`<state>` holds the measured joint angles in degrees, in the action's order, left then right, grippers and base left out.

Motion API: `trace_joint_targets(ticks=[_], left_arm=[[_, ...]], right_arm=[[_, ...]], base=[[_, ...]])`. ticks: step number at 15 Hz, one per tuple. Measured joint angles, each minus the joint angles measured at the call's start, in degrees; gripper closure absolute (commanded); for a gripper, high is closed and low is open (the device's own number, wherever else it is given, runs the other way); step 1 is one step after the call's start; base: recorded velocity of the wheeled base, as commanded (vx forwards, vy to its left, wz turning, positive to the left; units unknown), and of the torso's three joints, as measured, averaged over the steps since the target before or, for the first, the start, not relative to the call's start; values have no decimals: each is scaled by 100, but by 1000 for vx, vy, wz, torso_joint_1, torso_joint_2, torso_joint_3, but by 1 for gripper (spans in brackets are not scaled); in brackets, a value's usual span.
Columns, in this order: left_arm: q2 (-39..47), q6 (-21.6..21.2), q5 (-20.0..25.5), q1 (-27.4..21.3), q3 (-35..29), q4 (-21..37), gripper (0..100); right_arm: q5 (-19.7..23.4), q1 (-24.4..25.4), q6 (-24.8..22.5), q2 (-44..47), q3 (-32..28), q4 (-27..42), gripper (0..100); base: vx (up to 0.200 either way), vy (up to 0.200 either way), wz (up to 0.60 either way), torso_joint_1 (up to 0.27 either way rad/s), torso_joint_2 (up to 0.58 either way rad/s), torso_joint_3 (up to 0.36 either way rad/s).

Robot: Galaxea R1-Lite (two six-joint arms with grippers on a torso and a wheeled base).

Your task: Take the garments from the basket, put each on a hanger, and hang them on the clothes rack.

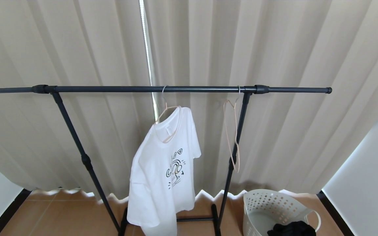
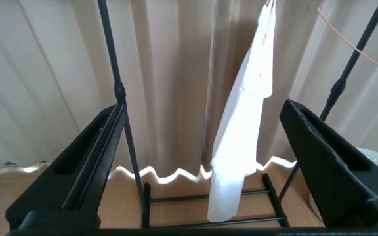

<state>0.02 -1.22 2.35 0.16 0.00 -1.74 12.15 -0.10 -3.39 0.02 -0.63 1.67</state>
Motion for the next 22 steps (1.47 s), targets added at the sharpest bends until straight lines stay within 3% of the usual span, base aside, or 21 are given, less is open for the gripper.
trace_joint_targets(ticks=[22], left_arm=[[0, 10, 0, 0, 0, -2, 0]], right_arm=[[0, 0, 5, 0, 4, -1, 0]], base=[[0, 0, 0, -171, 405, 231]])
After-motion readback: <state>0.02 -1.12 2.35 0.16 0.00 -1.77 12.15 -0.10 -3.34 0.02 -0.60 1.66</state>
